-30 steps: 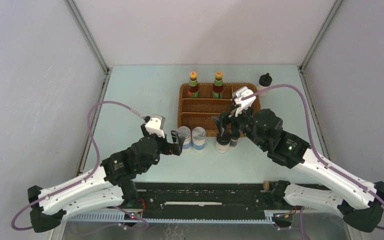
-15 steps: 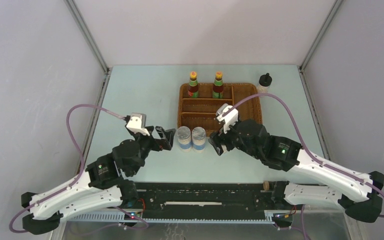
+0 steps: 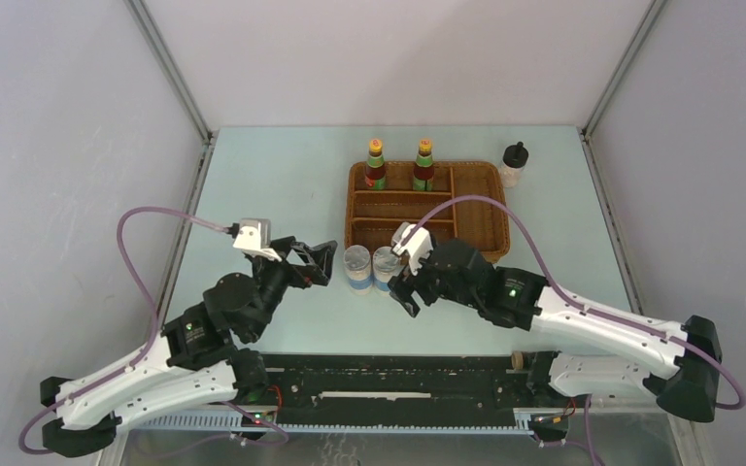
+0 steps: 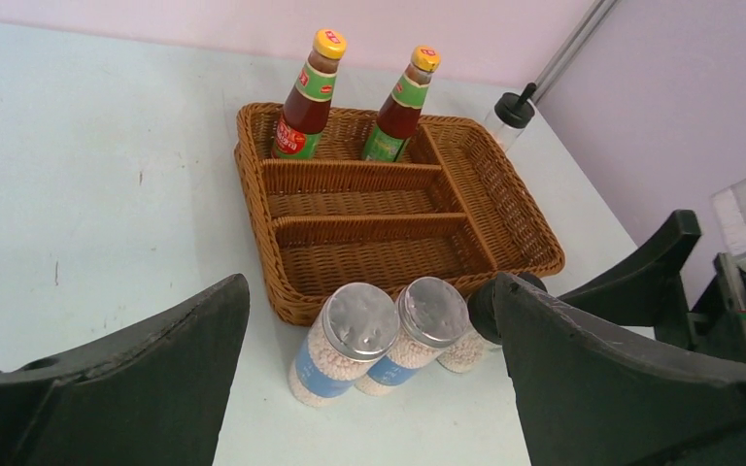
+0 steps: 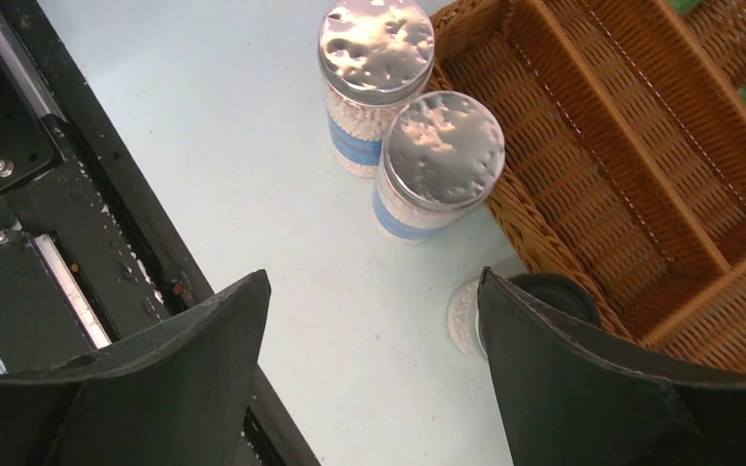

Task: Organize the condiment bottles
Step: Pick up the bottle from the center of the board.

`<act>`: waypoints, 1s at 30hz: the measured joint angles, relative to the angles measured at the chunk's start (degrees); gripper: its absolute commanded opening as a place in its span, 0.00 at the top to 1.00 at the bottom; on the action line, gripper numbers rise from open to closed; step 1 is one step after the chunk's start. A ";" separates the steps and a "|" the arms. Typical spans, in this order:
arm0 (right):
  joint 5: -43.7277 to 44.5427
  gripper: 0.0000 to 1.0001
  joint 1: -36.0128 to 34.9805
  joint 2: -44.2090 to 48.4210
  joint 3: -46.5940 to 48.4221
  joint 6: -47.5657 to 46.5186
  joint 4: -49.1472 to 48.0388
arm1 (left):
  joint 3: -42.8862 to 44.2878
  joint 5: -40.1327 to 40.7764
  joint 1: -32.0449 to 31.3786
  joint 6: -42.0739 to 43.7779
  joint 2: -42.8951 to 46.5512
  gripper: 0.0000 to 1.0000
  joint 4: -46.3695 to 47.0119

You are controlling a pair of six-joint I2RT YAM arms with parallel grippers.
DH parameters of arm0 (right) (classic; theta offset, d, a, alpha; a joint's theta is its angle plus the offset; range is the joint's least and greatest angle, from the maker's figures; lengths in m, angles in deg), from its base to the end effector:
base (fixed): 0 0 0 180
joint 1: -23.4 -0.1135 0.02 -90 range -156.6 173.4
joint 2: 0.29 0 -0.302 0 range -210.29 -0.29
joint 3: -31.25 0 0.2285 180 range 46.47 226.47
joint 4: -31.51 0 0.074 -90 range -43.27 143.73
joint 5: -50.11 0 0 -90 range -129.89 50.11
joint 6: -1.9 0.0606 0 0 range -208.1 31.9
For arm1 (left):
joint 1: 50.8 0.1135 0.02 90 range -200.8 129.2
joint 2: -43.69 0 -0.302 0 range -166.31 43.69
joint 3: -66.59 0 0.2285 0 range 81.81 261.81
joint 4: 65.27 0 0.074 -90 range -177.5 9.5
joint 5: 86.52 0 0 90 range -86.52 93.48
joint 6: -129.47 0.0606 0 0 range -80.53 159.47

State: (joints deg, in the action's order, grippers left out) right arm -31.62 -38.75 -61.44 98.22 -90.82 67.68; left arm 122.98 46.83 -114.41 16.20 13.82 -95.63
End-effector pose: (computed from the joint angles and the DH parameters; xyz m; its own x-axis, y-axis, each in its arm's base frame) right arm 0.1092 0.1880 0.3335 -0.1970 -0.4734 -0.8585 -0.8273 0.5502 -0.1135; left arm 0.0730 -0.0535 0.3580 -0.1644 -0.3150 -0.9348 0.3070 0.8842 -0.3519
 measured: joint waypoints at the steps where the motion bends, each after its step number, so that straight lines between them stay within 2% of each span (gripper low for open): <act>1: -0.98 0.13 0.52 -0.52 -0.35 -0.28 -1.07 | -0.20 -0.02 0.00 0.39 0.04 0.00 0.66; 11: -8.15 0.12 5.51 -6.82 -0.81 -2.43 -10.01 | -2.45 -0.09 0.00 3.17 0.85 0.00 4.33; 25: -13.03 0.10 11.10 -11.08 -0.81 -3.50 -16.20 | -2.99 -0.50 0.00 5.11 1.01 0.00 7.32; 27: -13.84 0.06 11.67 -11.56 -0.81 -3.52 -16.76 | -2.99 -0.50 0.00 5.35 1.01 0.00 7.37; 28: -14.21 0.01 11.89 -11.74 -0.81 -3.50 -16.94 | -2.99 -0.50 0.00 5.38 0.98 0.00 7.39; 30: -15.13 0.00 12.55 -12.13 -0.81 -3.45 -17.11 | -2.99 -0.48 0.00 5.60 0.87 0.00 7.48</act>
State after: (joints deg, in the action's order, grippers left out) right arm -46.74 -26.21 -73.57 97.41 -94.27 50.56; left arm 119.98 46.35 -114.41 21.80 14.70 -88.16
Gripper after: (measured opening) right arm 0.958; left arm 0.996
